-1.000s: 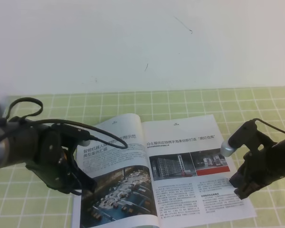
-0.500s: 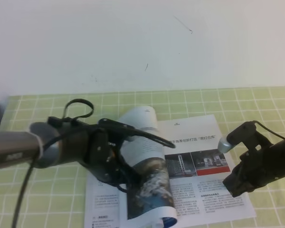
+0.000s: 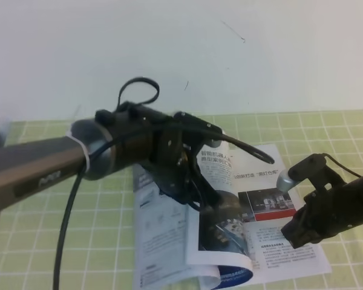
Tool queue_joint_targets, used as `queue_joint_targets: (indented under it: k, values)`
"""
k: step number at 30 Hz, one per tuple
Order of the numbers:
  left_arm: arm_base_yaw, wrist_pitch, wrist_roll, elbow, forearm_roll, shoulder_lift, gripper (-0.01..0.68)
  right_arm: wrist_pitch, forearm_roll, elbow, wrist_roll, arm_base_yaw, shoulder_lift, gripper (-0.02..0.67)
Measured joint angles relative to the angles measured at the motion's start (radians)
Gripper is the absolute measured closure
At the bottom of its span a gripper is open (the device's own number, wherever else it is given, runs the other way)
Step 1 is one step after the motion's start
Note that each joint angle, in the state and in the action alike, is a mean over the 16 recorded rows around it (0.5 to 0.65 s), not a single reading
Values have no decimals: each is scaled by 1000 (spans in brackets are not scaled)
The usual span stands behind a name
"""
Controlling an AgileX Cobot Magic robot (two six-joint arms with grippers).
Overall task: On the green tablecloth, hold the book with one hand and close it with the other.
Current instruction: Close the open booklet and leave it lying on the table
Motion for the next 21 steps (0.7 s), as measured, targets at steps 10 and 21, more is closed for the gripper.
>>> queue_joint_targets:
  k: [10, 21]
  values:
    - [-2, 242, -129, -50, 313, -60, 676, -3, 6, 0, 0, 0, 0, 652]
    - [-2, 272, -259, -3, 372, 44, 676, -10, 8, 0, 0, 0, 0, 652]
